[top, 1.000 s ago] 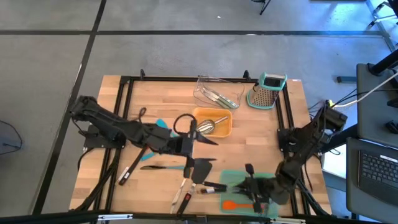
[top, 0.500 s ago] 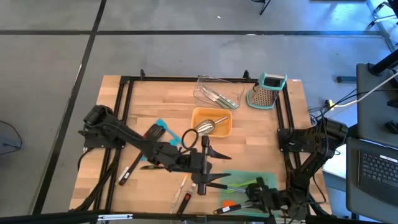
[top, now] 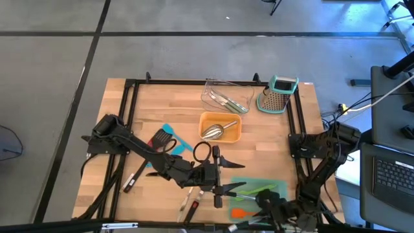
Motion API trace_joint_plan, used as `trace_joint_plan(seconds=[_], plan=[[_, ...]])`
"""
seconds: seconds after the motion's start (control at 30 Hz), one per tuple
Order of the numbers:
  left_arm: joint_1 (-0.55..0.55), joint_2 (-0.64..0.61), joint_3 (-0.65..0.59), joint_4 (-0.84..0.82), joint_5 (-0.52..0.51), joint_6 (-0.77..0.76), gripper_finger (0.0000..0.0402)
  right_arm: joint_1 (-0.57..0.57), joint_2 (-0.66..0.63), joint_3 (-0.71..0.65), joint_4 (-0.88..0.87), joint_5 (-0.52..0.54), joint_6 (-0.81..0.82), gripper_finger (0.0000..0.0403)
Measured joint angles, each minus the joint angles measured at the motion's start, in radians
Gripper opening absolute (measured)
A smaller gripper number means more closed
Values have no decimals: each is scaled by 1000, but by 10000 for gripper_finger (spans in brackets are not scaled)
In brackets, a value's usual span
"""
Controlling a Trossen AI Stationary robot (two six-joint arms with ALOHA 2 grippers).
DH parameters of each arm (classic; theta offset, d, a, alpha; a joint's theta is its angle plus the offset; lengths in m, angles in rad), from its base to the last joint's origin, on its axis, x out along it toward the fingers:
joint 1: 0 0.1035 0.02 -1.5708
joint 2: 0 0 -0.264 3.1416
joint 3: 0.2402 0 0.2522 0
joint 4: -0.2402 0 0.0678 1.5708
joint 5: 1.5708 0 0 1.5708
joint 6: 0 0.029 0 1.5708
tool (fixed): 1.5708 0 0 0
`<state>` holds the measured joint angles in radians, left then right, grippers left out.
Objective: Pick & Place Kitchen Items
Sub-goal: Put the black spatula into the green bin
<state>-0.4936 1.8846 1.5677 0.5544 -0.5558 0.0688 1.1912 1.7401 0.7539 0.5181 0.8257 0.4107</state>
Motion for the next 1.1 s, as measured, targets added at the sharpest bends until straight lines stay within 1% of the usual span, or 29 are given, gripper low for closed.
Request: trace_joint_plan(seconds=[0.2, 0.37, 0.5, 0.6, 0.73, 0.97, 1.1], plan=[[-18, -2, 0, 2, -5, 15, 221, -109, 0, 28, -14, -26, 5, 66], [-66, -2, 0, -27, -3, 47, 221, -161, 0, 29, -43, 34, 50, 66], [-110, -2, 0, -56, -3, 50, 221, -170, 16, 29, -112, 55, 114, 66], [-136, -2, 0, -56, 1, 61, 221, -172, 48, 28, -116, 53, 164, 66], [-165, -2, 0, -15, -1, 145, 221, -161, 99, 26, -124, 36, 249, 66], [-185, -3, 0, 5, -2, 225, 221, -136, 171, 26, -119, 43, 397, 66], [-177, -3, -1, 3, -2, 244, 221, -134, 175, 26, -120, 53, 413, 66]])
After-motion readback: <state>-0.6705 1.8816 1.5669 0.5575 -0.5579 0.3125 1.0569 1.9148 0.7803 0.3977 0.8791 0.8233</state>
